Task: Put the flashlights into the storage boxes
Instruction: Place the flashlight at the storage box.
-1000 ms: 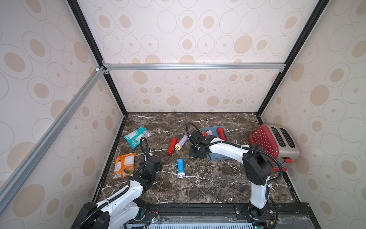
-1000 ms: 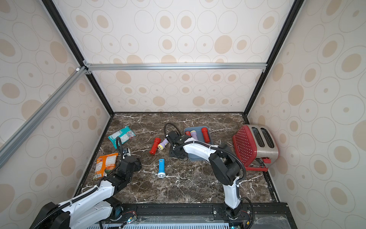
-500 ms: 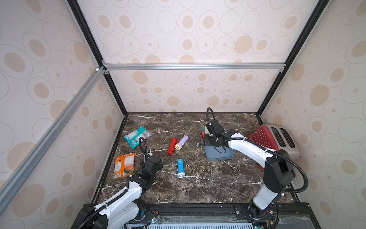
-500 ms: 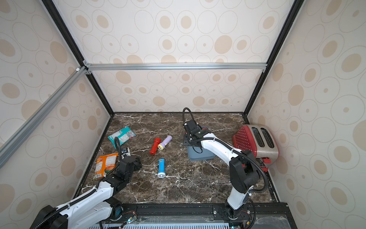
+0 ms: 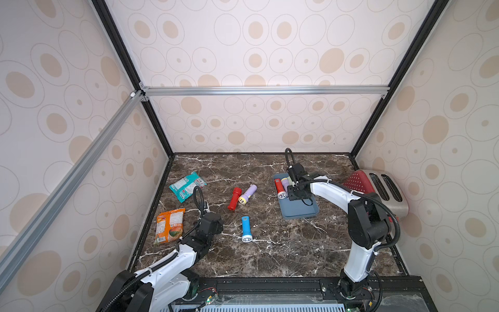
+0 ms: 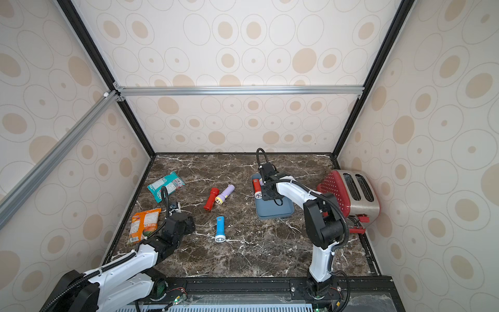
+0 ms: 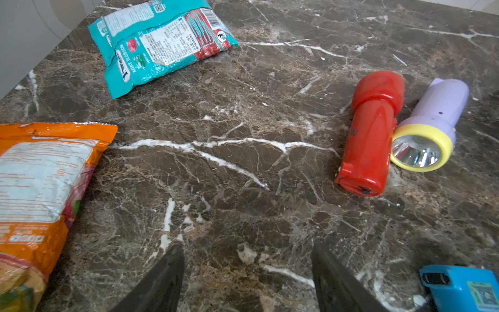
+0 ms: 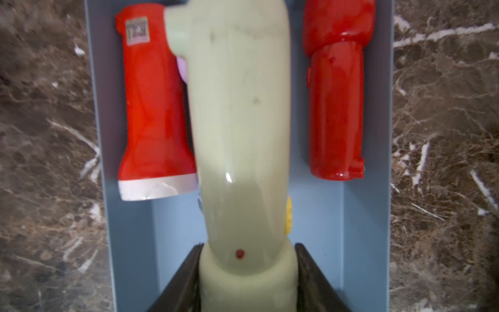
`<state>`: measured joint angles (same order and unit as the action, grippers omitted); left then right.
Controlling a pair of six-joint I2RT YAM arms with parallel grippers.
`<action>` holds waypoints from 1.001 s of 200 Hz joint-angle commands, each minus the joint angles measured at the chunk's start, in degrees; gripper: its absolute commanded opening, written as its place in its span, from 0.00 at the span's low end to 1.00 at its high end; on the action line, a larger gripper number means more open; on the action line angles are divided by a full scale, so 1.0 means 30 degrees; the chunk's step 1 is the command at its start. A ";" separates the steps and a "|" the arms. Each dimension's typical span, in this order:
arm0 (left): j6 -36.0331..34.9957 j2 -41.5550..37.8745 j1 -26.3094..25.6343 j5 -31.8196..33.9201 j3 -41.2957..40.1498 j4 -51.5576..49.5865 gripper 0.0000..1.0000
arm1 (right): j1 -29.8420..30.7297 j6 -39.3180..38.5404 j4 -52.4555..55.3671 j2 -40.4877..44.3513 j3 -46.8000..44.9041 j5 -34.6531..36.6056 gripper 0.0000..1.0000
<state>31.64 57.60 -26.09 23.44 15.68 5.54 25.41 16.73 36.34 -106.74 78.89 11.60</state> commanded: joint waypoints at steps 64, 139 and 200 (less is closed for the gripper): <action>-0.0291 0.0216 0.0150 0.0080 0.0710 0.0124 0.75 | -0.1175 -0.3018 0.0228 -0.2152 0.2304 0.0023 0.47; -0.0175 -0.0092 0.0144 0.0301 0.0577 0.0101 0.75 | -0.1203 -0.3439 0.0914 -0.3363 0.3658 0.0491 0.48; -0.0202 -0.0042 0.0142 0.0299 0.0603 0.0095 0.75 | -0.1149 -0.3170 0.1118 -0.2837 0.3556 0.0426 0.61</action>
<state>31.64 57.91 -26.09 23.46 15.90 5.56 21.56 7.20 38.06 -116.05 88.49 13.17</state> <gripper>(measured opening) 0.753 0.597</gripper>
